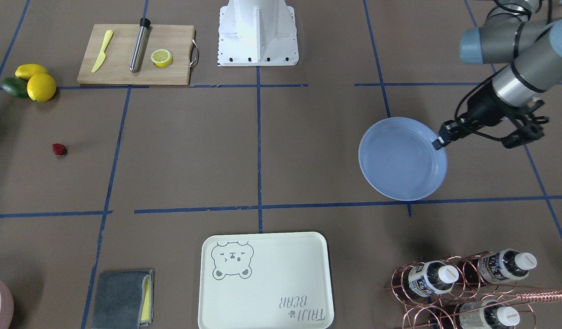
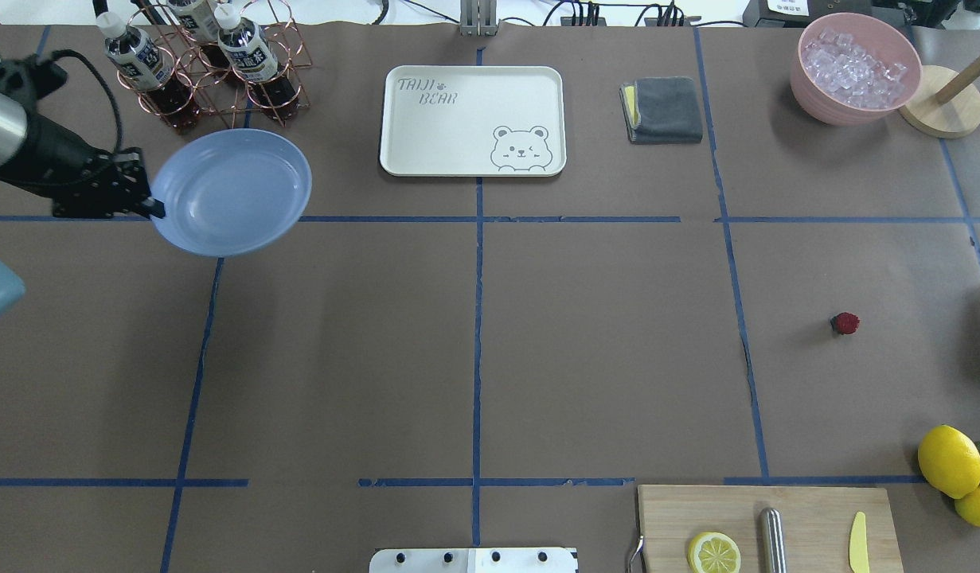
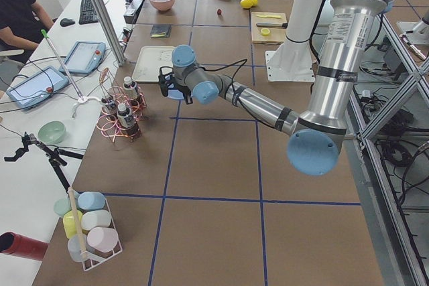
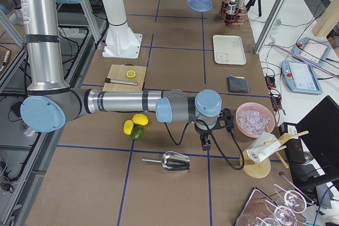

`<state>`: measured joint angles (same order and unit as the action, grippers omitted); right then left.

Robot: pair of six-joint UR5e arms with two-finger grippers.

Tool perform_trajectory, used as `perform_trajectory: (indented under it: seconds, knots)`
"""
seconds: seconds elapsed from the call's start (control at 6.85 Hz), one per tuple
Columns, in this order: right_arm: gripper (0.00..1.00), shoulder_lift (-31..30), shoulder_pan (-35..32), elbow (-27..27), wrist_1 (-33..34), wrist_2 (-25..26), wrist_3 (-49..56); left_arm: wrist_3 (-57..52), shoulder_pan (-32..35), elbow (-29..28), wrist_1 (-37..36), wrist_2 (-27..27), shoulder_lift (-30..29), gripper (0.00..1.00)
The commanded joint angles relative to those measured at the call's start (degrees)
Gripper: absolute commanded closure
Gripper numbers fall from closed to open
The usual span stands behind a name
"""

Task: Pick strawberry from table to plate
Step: 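Grasp the light blue plate rim with the left gripper and lift it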

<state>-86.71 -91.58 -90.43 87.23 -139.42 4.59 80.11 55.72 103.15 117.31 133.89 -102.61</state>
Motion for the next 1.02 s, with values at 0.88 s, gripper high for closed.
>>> perform_trajectory:
  seconds: [0.88]
  knots:
    - [0.00, 1.1, 0.6, 0.6, 0.0, -1.0, -1.9, 24.7, -30.5, -5.8, 4.2, -23.8, -14.5, 1.00]
